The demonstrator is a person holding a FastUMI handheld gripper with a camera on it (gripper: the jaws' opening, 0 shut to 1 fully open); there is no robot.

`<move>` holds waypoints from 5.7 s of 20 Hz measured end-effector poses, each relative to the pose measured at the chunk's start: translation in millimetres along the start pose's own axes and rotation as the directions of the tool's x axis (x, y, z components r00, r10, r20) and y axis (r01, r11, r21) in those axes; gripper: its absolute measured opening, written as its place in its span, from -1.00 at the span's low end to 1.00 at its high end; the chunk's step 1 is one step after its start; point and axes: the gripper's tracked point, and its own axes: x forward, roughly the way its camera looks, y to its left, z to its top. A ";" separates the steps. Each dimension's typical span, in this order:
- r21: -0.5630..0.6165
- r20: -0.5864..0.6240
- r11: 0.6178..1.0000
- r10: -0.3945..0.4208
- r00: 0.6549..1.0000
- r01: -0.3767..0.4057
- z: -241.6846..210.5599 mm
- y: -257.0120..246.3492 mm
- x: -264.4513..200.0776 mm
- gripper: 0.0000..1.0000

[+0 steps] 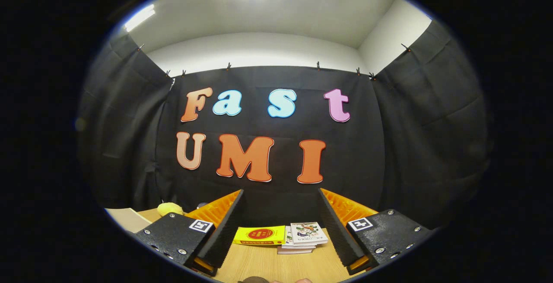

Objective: Open the storage box then place both shoes into the box .Put the left shoe in first, then the right shoe, with the right side of both shoes facing outward in a uniform manner.

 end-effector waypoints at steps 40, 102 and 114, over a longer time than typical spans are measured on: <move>0.658 -0.521 0.605 0.796 0.309 -0.449 -213.7 358.6 -110.1 0.94; 0.654 -0.662 0.660 0.736 0.141 -0.370 -235.4 550.1 -98.4 0.75; 0.271 -0.877 0.899 0.378 0.296 -0.345 -348.7 296.6 -136.4 0.66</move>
